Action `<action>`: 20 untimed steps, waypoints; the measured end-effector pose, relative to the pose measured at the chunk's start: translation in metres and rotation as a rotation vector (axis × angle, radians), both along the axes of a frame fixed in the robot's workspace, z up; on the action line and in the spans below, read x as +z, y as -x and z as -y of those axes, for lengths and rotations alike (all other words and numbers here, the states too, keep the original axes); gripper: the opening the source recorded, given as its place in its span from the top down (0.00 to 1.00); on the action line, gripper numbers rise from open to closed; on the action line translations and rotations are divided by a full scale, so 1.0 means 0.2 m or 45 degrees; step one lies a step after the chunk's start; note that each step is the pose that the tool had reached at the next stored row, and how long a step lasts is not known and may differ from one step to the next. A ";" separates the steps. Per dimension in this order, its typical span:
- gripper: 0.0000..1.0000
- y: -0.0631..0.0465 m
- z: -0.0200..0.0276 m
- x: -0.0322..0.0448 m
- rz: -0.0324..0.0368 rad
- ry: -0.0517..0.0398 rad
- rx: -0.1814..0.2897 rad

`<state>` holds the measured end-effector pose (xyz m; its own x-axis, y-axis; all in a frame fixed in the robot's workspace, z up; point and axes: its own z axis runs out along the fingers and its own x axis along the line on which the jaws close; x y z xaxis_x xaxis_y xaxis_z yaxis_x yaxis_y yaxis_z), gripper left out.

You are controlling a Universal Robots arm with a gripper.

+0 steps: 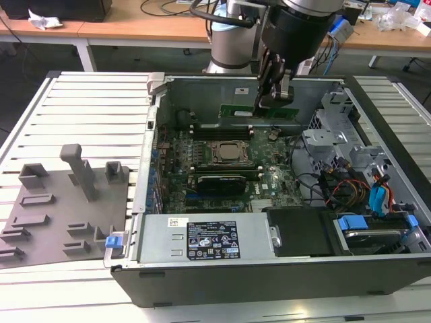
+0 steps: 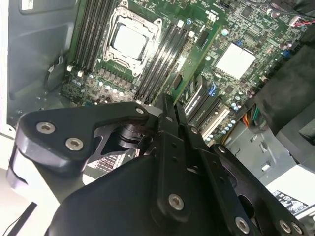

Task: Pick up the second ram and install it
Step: 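Press down the second ram until it locks into place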

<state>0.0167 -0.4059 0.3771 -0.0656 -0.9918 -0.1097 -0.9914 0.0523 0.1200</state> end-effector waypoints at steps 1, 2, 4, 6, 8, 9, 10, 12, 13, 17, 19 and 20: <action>0.86 0.00 0.000 -0.004 0.0001 -0.004 0.000; 0.86 0.00 -0.001 -0.009 0.0001 -0.008 0.000; 0.86 0.01 -0.002 -0.030 0.0001 -0.026 0.000; 0.86 0.01 -0.002 -0.054 0.0000 -0.029 0.000; 0.86 0.01 -0.002 -0.072 0.0001 -0.030 0.000; 0.86 0.01 -0.002 -0.083 0.0000 -0.030 0.000; 0.86 0.01 -0.002 -0.086 0.0000 -0.030 0.000; 0.86 0.01 -0.002 -0.094 0.0000 -0.030 0.000; 0.86 0.01 -0.002 -0.104 0.0000 -0.030 0.000; 0.86 0.01 -0.002 -0.139 0.0000 -0.030 0.000; 0.86 0.01 -0.002 -0.152 0.0000 -0.030 0.000; 0.86 0.01 -0.002 -0.158 0.0000 -0.030 0.000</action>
